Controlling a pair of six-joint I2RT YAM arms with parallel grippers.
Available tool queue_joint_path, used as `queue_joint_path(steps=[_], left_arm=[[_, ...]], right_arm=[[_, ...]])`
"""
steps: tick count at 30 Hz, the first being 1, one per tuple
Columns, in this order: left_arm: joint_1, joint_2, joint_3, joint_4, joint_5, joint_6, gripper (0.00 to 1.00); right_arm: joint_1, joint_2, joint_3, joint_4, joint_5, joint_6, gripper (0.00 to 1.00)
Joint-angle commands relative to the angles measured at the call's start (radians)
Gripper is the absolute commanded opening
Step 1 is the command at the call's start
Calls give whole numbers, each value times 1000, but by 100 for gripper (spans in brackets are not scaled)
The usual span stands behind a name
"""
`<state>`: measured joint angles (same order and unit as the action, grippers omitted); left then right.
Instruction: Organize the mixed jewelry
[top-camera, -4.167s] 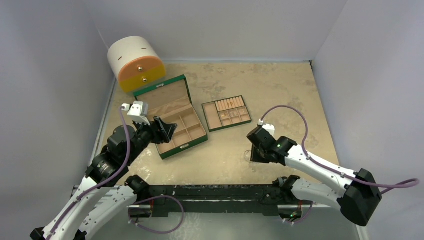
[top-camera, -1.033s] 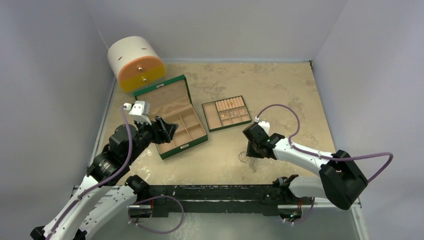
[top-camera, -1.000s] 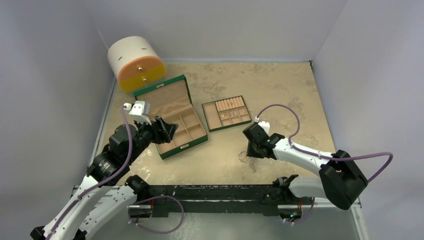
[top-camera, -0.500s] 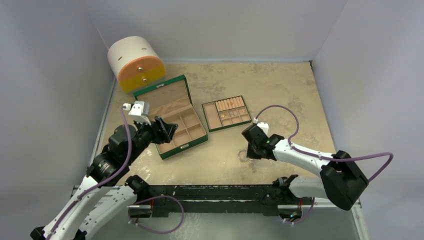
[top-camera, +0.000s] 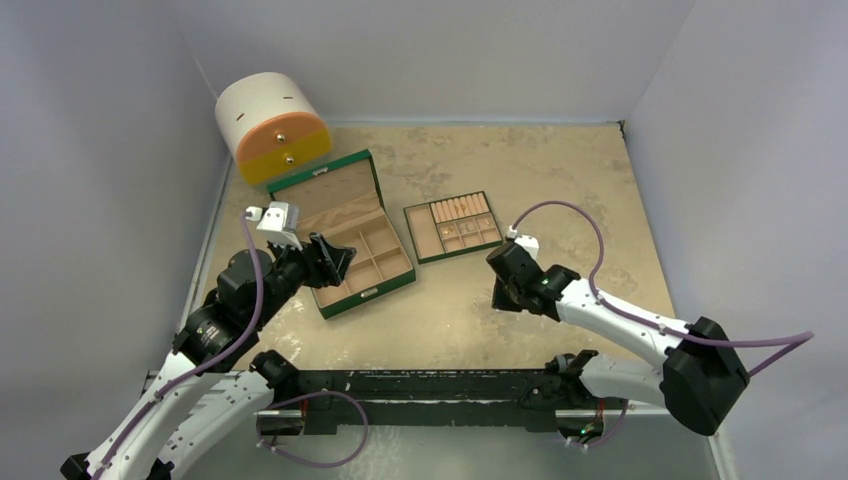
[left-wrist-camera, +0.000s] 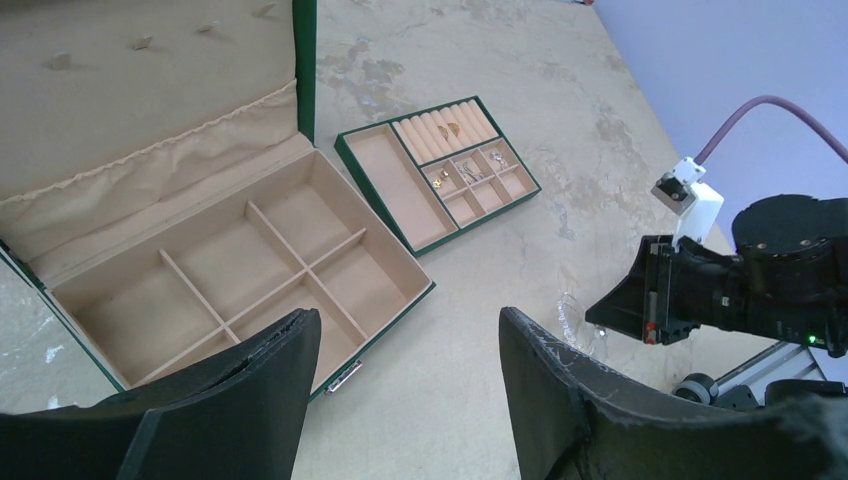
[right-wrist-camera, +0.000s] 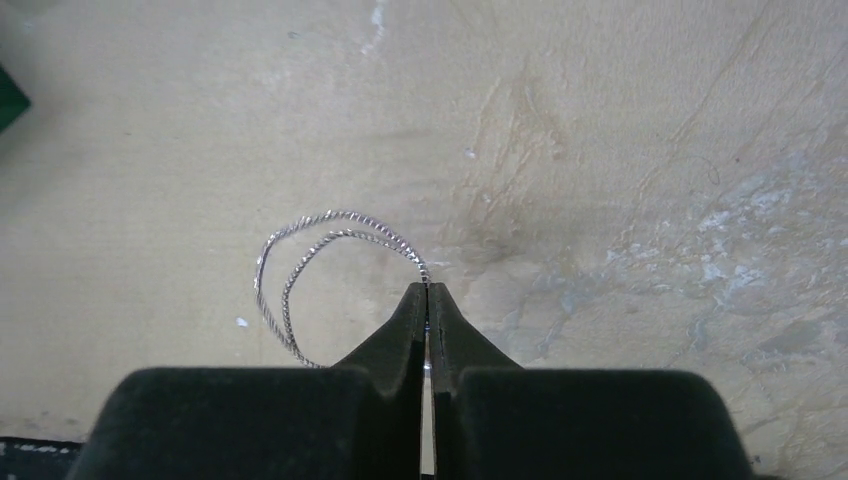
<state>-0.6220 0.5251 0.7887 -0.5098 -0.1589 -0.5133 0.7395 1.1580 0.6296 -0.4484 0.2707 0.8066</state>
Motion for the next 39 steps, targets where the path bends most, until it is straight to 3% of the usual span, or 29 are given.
queue_joint_path(steps=[1,12,28,39], left_arm=[[6,-7,1,47,15,-11,65],[5,-15,5,40,-9,-11,65],[5,-87,20,-19,-199,-34,65],[6,-137,25,-41,-290,-51,66]], right_arm=[[8,-29,83,-27,20,-36,0],[21,113,334,53,6,-157,0],[159,594,812,158,-89,-282,0],[211,794,914,182,-103,-313,0]])
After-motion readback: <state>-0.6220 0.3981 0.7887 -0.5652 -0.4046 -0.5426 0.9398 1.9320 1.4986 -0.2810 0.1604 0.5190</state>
